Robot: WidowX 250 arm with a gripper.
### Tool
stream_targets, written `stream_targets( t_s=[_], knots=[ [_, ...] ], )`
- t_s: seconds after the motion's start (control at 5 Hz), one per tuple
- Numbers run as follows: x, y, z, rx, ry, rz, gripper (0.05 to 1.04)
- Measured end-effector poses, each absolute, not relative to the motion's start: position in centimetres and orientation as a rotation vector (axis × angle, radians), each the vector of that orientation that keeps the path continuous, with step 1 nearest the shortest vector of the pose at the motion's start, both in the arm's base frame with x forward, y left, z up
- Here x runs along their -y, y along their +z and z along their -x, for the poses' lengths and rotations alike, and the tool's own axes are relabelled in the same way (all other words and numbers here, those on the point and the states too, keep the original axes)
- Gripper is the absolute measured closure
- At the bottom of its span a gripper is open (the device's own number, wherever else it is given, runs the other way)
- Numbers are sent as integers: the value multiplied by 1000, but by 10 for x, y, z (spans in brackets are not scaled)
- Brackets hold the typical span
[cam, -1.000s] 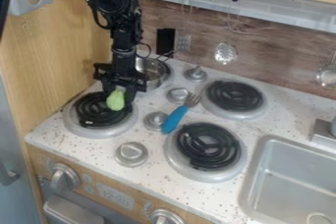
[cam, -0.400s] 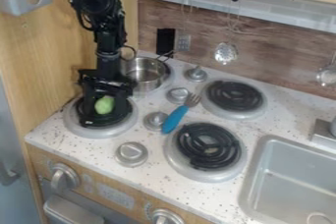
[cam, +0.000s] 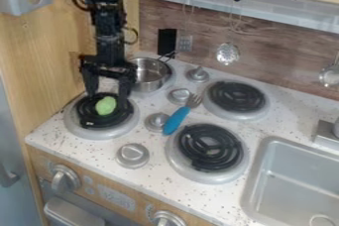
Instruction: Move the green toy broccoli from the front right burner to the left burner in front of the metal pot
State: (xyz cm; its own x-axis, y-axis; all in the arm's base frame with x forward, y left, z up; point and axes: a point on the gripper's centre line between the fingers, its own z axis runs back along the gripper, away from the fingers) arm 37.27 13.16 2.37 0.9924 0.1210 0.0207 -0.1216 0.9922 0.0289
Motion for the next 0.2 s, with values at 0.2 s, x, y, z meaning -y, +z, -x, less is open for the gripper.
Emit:
stream_targets(
  t_s=[0.2],
  knots=[
    [-127,26,-370,5,98,-22,85]
  ],
)
